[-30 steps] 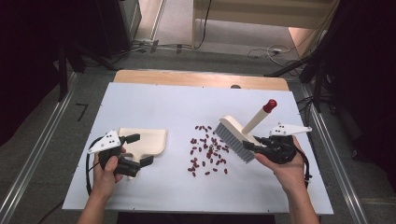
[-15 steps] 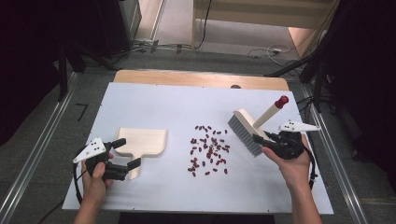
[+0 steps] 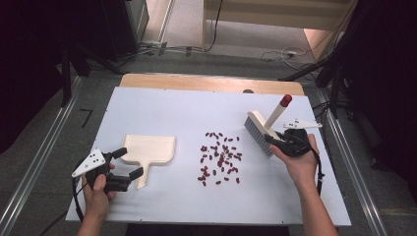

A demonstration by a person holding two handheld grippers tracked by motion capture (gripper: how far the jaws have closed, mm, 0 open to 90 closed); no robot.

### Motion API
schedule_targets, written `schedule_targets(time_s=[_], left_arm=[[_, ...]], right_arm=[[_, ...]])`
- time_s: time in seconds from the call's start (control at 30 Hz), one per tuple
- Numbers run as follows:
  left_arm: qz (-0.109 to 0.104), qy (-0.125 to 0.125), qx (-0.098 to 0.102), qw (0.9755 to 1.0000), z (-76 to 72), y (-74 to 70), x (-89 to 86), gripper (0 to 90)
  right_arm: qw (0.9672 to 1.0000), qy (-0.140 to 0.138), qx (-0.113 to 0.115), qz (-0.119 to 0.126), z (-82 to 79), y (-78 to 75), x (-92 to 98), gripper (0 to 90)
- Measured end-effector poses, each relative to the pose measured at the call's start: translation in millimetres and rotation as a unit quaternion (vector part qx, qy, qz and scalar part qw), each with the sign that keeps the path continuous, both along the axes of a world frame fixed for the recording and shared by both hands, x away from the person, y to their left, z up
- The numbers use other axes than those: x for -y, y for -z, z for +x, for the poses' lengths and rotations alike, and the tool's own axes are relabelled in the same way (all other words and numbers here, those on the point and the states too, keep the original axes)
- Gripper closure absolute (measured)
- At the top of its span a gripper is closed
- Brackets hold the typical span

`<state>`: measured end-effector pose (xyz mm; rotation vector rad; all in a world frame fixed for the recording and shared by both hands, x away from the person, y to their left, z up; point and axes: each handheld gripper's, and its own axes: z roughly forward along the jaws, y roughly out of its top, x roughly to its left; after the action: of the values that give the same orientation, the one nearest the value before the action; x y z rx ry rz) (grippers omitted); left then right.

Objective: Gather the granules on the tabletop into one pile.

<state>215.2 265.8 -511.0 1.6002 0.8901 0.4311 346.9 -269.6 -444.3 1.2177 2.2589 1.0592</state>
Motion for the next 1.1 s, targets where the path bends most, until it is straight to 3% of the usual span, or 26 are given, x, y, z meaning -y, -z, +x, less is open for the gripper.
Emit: schedule_targets(time_s=[0.2, 0.27, 0.6, 1.1], left_arm=[[-0.003, 0.0, -0.005, 1.0, 0.6, 2.1, 1.3, 0.0], [-0.003, 0.007, -0.002, 1.0, 0.4, 2.1, 2.0, 0.0], [0.007, 0.009, -0.005, 0.9999, 1.3, 2.8, 5.3, 0.0], [0.016, 0.009, -0.001, 0.9998, 0.9, 2.5, 7.0, 0.0]], right_arm=[[0.9991, 0.01, 0.004, -0.041, 8.8, 5.7, -13.6, 65.9], [0.9992, 0.016, 0.002, -0.038, 9.1, 5.6, -14.9, 66.0], [0.9971, -0.012, 0.006, -0.075, -1.7, 6.2, -43.3, 66.0], [0.9964, -0.035, 0.012, -0.077, -20.1, 7.1, -59.8, 66.0]])
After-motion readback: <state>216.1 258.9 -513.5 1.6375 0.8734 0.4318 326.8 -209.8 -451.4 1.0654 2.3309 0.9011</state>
